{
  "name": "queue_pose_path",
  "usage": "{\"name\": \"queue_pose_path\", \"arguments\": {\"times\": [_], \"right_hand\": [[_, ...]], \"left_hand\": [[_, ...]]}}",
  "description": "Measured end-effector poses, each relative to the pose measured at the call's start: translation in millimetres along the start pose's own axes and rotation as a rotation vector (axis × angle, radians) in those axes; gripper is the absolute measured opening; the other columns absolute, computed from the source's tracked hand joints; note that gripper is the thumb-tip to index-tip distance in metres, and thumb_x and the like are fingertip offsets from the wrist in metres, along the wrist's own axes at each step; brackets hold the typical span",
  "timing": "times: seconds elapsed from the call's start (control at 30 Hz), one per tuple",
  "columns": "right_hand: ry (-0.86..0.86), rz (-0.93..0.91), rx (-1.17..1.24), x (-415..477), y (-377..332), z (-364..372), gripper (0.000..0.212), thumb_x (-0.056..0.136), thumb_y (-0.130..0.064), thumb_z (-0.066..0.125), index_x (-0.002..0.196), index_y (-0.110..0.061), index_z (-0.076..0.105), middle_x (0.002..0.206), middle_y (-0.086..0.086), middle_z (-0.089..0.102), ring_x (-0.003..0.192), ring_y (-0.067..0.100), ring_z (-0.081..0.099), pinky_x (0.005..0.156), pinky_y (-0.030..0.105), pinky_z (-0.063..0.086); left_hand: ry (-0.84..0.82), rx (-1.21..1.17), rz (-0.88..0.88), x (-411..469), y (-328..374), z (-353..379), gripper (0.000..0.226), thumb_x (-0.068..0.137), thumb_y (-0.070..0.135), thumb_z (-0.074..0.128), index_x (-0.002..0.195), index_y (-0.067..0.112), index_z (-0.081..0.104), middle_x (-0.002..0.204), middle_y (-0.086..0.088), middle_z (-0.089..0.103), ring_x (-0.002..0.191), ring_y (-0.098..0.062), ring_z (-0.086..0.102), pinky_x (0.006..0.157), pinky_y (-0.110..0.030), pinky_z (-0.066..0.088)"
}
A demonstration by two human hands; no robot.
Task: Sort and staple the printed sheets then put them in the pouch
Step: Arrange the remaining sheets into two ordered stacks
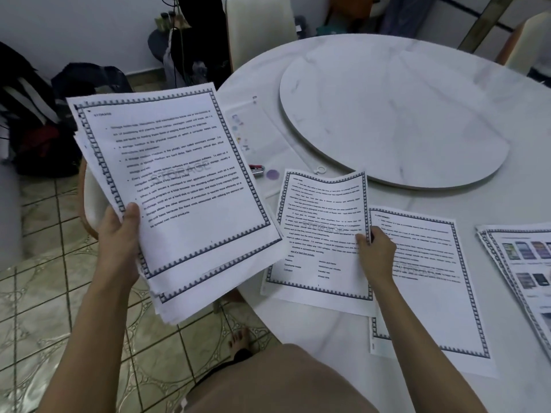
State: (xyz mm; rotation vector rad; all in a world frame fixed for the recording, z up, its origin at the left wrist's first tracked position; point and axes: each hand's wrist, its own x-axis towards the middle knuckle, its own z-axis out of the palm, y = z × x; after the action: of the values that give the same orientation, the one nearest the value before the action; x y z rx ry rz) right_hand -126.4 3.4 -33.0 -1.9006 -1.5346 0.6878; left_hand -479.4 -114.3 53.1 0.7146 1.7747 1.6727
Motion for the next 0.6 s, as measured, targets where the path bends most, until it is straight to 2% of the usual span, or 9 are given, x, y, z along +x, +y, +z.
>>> {"name": "queue_pose_path", "arguments": {"times": [0.03,0.1,0.13,0.2,0.27,0.33,0.43,0.5,0.6], "right_hand": [[-0.017,-0.009,-0.006,-1.0,-1.7,2.3,0.012,0.09,-0.006,0.053,0.085,0.005,0.056,0.072,0.009,0.051,0.068,0.022,0.045,0.047,0.014,0.028],[-0.005,-0.018,-0.036,-3.7,-5.5,6.8,0.013,0.089,-0.005,0.054,0.096,0.005,0.059,0.084,0.014,0.051,0.085,0.027,0.047,0.059,0.02,0.029],[0.032,-0.025,-0.05,-4.9,-7.8,7.8,0.02,0.088,-0.004,0.054,0.104,0.006,0.059,0.095,0.019,0.052,0.095,0.031,0.047,0.067,0.02,0.028],[0.114,-0.057,-0.003,-9.9,-18.3,7.0,0.025,0.089,-0.005,0.053,0.112,0.004,0.058,0.106,0.023,0.052,0.108,0.034,0.043,0.072,0.015,0.024],[0.102,-0.086,0.07,-16.4,-31.9,6.9,0.024,0.092,-0.01,0.05,0.113,-0.001,0.058,0.108,0.018,0.053,0.11,0.03,0.042,0.074,0.012,0.023],[0.049,-0.118,0.106,-21.9,-43.2,10.2,0.025,0.094,-0.017,0.048,0.114,-0.006,0.057,0.113,0.014,0.051,0.112,0.025,0.041,0.083,0.014,0.025],[0.047,-0.155,0.156,-29.3,-58.7,14.8,0.029,0.094,-0.024,0.05,0.118,-0.011,0.054,0.119,0.011,0.046,0.114,0.023,0.039,0.094,0.026,0.032],[0.023,-0.182,0.175,-32.7,-68.9,15.6,0.032,0.093,-0.026,0.051,0.121,-0.011,0.053,0.12,0.011,0.044,0.115,0.023,0.037,0.094,0.024,0.029],[-0.061,-0.211,0.06,-31.8,-77.1,18.3,0.037,0.09,-0.032,0.055,0.121,-0.012,0.054,0.121,0.009,0.045,0.116,0.023,0.036,0.094,0.022,0.023]], "left_hand": [[-0.02,-0.013,-0.007,2.1,-5.9,-0.8,0.026,0.099,0.023,0.037,0.107,0.037,0.058,0.092,0.022,0.067,0.088,0.004,0.062,0.074,-0.019,0.054],[-0.072,-0.017,-0.028,2.5,-15.3,3.0,0.028,0.098,0.025,0.039,0.122,0.02,0.051,0.103,0.013,0.063,0.088,0.0,0.064,0.07,-0.02,0.057],[-0.09,-0.014,-0.045,0.5,-18.7,7.1,0.03,0.098,0.025,0.039,0.125,0.016,0.049,0.106,0.01,0.062,0.085,0.0,0.065,0.068,-0.018,0.057],[-0.125,-0.024,-0.068,-5.2,-24.0,16.4,0.03,0.097,0.023,0.042,0.124,0.013,0.049,0.105,0.007,0.063,0.081,-0.001,0.067,0.063,-0.016,0.056],[-0.166,-0.039,-0.089,-12.0,-30.3,25.1,0.024,0.096,0.02,0.044,0.117,0.015,0.053,0.1,0.008,0.066,0.078,-0.001,0.068,0.062,-0.016,0.056],[-0.209,-0.046,-0.105,-17.6,-37.0,32.2,0.018,0.095,0.018,0.045,0.11,0.02,0.056,0.092,0.01,0.07,0.077,-0.001,0.069,0.062,-0.017,0.056],[-0.243,-0.064,-0.153,-22.8,-42.6,40.1,0.023,0.093,0.02,0.049,0.116,0.016,0.054,0.101,0.004,0.068,0.08,-0.005,0.07,0.063,-0.021,0.057],[-0.258,-0.079,-0.187,-22.7,-46.6,42.9,0.029,0.092,0.02,0.051,0.12,0.013,0.053,0.108,-0.002,0.067,0.082,-0.009,0.07,0.065,-0.024,0.058],[-0.278,-0.106,-0.225,-23.7,-49.0,47.4,0.032,0.091,0.017,0.051,0.123,0.011,0.051,0.107,-0.002,0.067,0.081,-0.011,0.07,0.064,-0.025,0.057]]}}
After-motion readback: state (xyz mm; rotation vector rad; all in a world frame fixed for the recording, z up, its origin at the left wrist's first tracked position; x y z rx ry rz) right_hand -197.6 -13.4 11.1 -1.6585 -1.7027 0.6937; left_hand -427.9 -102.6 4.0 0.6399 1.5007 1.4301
